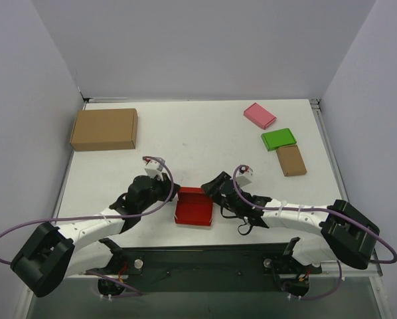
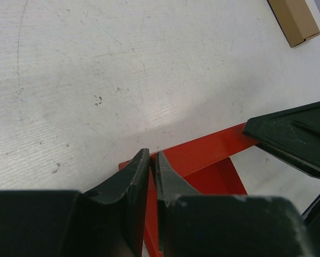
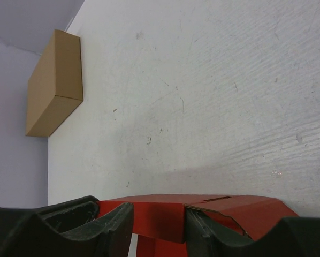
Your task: Fold the paper box
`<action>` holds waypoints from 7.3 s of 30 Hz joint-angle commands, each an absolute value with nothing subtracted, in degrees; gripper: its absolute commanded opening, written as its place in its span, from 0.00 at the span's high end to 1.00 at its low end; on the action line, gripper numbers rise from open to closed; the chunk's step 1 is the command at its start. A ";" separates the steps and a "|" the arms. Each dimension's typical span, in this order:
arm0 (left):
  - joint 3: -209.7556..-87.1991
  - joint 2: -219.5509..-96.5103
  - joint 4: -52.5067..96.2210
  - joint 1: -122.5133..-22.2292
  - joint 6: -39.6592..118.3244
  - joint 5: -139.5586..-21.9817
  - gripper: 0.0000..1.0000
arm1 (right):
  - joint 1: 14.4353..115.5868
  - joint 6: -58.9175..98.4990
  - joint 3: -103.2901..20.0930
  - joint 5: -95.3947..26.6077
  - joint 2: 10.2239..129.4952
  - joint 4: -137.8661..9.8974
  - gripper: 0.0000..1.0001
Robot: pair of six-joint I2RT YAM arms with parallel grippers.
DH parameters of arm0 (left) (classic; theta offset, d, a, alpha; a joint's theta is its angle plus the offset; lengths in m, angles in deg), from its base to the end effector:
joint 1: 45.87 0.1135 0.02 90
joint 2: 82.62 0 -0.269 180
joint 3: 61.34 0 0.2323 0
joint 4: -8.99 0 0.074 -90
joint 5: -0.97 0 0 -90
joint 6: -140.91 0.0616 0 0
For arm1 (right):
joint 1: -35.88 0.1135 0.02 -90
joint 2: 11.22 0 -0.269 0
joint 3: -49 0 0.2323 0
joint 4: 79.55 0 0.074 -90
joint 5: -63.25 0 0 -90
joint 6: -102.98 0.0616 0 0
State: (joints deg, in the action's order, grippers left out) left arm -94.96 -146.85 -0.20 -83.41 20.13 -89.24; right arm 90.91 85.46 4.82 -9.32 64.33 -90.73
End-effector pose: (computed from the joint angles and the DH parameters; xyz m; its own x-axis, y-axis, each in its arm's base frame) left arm 0.1819 -0.1395 0.1879 -0.5592 -0.2157 -0.8005 0.3730 0.7969 -0.4752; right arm 0.1732 0.2155 0.2072 -0.6515 0.6560 -0.3811 0.0018 0.5037 0.8639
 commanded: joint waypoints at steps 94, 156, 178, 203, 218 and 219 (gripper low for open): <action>-96.79 -143.97 7.88 -91.22 19.00 -96.51 0.81 | 71.13 42.51 22.17 -52.15 59.79 -115.46 0.47; -92.22 -132.29 11.66 -88.85 27.01 -87.10 0.28 | 77.10 24.93 10.31 -36.69 62.16 -97.10 0.78; -91.77 -132.45 7.09 -89.73 32.54 -89.91 0.27 | 77.28 36.44 -8.84 -29.21 66.38 -59.93 1.00; -98.98 -151.35 -4.78 -89.73 33.60 -96.60 0.28 | 77.98 36.62 -11.58 -32.38 68.76 -56.49 1.00; -99.95 -156.72 -7.33 -87.18 33.16 -94.74 0.37 | 79.30 34.69 -11.40 -34.57 67.97 -57.99 1.00; -99.95 -156.80 -7.33 -87.09 33.16 -94.92 0.37 | 79.22 34.69 -11.32 -34.57 67.97 -58.07 1.00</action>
